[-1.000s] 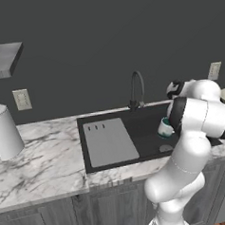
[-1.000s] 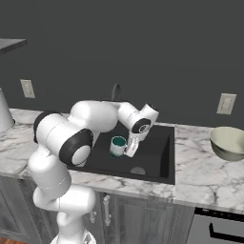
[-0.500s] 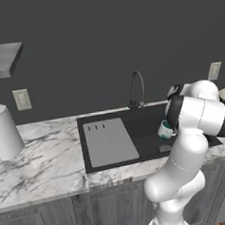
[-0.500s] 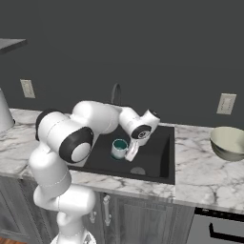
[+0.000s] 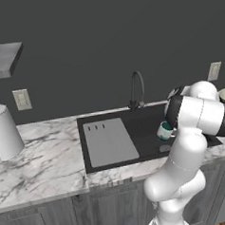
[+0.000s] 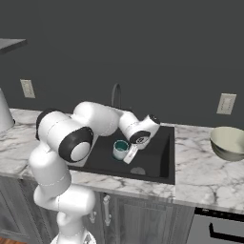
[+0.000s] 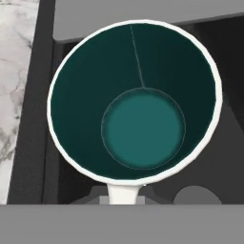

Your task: Pick the mug and place it in the sink. Pick the bowl and place it in the open cabinet and then close the cabinet.

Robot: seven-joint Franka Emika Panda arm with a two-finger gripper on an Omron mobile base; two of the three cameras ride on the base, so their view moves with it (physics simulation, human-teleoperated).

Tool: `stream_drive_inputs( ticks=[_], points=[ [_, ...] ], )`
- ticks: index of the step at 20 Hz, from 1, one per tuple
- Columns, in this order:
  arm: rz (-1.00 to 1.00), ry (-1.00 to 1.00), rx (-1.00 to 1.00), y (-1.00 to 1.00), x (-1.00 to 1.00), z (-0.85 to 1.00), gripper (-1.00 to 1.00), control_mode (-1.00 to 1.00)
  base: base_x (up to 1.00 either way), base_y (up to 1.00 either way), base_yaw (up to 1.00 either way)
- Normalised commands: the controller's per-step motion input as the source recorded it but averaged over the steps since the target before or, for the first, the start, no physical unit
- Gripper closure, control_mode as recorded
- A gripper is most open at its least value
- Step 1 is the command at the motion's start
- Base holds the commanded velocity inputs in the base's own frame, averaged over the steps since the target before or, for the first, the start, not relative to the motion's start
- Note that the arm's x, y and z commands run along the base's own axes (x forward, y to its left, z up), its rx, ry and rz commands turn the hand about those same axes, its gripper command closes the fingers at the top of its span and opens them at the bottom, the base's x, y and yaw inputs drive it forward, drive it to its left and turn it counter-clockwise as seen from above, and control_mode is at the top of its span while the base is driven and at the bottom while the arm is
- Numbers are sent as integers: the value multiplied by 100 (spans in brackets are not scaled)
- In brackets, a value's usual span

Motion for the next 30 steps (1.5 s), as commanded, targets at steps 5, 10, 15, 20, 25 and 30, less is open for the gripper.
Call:
stream_drive_inputs(
  ticks=[5, 10, 15, 20, 25, 30],
  points=[
    [-10, -1, 0, 0, 16, -15, 100, -100, 0, 0, 0],
    [-6, -3, 0, 0, 25, -13, 100, -100, 0, 0, 0],
    [-5, -1, 0, 0, 19, -12, 100, -100, 0, 0, 0],
    [-4, 0, 0, 0, 7, -14, 100, -100, 0, 0, 0],
    [-1, 0, 0, 0, 6, -17, 100, -100, 0, 0, 0],
    [0, 0, 0, 0, 8, -18, 100, -100, 0, 0, 0]
  ],
)
